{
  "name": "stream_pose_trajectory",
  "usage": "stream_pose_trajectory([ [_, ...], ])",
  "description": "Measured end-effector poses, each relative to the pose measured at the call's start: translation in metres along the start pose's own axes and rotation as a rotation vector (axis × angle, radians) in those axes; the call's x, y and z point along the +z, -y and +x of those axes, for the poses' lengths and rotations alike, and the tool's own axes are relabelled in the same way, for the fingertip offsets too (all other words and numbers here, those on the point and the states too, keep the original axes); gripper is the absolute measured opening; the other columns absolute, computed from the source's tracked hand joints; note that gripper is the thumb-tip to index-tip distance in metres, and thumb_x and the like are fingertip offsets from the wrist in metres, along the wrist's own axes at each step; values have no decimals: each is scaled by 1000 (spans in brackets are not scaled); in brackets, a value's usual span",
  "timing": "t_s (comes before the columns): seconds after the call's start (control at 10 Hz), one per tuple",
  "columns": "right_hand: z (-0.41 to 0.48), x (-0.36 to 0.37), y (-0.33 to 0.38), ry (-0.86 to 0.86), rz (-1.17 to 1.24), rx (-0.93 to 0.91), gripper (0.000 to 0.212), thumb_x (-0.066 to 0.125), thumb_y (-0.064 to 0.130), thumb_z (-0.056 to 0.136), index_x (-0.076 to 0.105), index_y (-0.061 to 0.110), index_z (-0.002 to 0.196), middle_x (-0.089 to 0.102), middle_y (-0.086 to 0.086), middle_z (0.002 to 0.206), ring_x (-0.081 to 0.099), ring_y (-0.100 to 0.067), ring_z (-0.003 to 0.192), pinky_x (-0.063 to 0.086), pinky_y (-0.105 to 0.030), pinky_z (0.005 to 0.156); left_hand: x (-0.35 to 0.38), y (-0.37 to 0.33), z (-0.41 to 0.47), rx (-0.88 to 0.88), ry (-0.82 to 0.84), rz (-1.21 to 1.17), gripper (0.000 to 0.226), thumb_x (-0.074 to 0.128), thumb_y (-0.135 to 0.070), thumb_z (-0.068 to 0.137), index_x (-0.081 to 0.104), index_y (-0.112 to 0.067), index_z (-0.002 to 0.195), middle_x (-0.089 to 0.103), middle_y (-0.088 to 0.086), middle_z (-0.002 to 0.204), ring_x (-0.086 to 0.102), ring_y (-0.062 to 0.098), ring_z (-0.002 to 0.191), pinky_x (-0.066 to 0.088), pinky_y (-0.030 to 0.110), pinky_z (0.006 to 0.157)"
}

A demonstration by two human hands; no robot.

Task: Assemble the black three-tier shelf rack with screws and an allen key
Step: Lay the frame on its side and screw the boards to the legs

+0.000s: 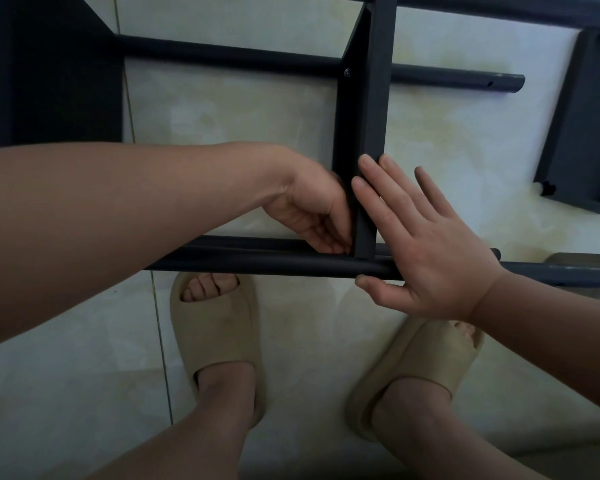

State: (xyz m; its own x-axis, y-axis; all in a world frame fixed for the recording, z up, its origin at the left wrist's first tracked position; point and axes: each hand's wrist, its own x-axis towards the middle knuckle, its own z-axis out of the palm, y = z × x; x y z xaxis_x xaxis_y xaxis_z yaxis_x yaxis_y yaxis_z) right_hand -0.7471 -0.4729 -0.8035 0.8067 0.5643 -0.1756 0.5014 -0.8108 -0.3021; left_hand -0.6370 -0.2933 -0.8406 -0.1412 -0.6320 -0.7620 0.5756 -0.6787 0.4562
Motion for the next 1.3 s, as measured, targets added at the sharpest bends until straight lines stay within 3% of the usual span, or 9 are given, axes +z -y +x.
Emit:
stream_pose_trajectory([
  [0.2, 0, 0, 0, -2, 0, 0, 94, 44, 62, 92, 17, 5, 161, 9, -14, 169, 5, -30, 158, 19, -62, 122, 4, 7, -4, 87, 5, -68, 31, 51, 13, 91, 60, 6, 121, 64, 20, 103, 67, 23, 88, 58, 28, 81],
  [0.4, 0, 0, 0, -2, -1, -2, 94, 45, 62, 92, 17, 5, 161, 8, -14, 169, 5, -30, 157, 20, -62, 121, 6, 14, -4, 166, -8, -100, 39, 52, 16, 89, 52, 14, 128, 60, 25, 112, 61, 34, 106, 49, 45, 103],
  [0.5, 0, 1, 0, -9, -3, -5, 94, 45, 62, 92, 17, 5, 161, 9, -14, 169, 6, -30, 157, 20, -62, 122, 2, 12, -5, 92, 27, -74, 31, 54, 7, 93, 59, 8, 123, 66, 21, 109, 66, 28, 100, 55, 37, 95],
  [0.6, 0, 1, 0, -12, -1, -3, 94, 46, 62, 91, 17, 5, 161, 9, -14, 169, 6, -30, 157, 20, -62, 121, -1, 6, -4, -3, 37, 27, 15, 57, -7, 96, 68, -4, 106, 69, 9, 91, 65, 18, 82, 54, 26, 77],
  [0.8, 0, 1, 0, -17, 0, -4, 94, 45, 62, 92, 18, 4, 161, 10, -15, 169, 7, -30, 157, 20, -61, 122, -1, -2, 0, -60, 2, 50, 12, 58, -5, 94, 68, -9, 90, 64, 3, 75, 60, 11, 67, 52, 18, 63],
  [1.3, 0, 1, 1, -8, 5, -3, 94, 46, 61, 91, 18, 4, 161, 9, -15, 169, 6, -31, 157, 21, -61, 122, 2, -5, -1, -64, -31, 23, 13, 57, 2, 92, 67, -4, 98, 66, 8, 82, 64, 14, 73, 54, 24, 77],
])
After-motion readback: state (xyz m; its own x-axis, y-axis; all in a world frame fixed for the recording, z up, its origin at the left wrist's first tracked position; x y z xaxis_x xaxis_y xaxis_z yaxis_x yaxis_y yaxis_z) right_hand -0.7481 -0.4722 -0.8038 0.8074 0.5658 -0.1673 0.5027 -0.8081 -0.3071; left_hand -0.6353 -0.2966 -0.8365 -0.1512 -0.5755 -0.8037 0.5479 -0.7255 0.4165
